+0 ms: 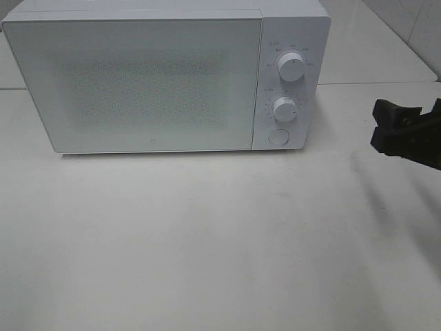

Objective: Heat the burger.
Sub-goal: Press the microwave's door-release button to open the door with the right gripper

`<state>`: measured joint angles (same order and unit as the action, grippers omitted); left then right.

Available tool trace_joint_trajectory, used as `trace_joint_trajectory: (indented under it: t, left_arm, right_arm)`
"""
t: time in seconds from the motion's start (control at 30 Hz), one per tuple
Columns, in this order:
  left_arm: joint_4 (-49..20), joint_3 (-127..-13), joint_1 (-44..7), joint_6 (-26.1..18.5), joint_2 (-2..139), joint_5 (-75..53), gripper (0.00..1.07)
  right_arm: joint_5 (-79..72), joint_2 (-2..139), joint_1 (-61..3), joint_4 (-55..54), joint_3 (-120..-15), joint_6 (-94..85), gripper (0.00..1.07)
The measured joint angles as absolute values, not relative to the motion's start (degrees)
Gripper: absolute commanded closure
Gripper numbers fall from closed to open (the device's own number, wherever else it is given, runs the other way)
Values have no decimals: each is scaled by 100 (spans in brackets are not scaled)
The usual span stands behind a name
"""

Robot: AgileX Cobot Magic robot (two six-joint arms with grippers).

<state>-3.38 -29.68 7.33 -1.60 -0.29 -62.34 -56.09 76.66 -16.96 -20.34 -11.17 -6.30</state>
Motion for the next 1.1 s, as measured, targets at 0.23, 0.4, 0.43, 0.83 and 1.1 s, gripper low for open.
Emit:
trace_joint_trajectory:
  t: [0.23, 0.4, 0.43, 0.83, 1.1]
  left_arm:
    - [-338, -2968, 733, -160, -29, -6234, 6]
    - [-338, -2968, 733, -160, -29, -6234, 6]
    - [-338, -2968, 733, -160, -29, -6234, 6]
    - [-338, -2968, 733, -160, -29, -6234, 6]
    - [-338, -2968, 733, -160, -29, -6234, 6]
  right_arm:
    - [-6463, 8274, -2911, -3254, -1089, -1043, 32]
    - [-6864, 8755, -3592, -3942, -1083, -1077, 32]
    - [-6870, 8864, -3730, -4091, -1112, -1077, 32]
    - [-6921, 9849, -4813, -5214, -1960, -1203, 32]
    - [-6933, 9935, -4939, -5472, -2223, -1547, 32]
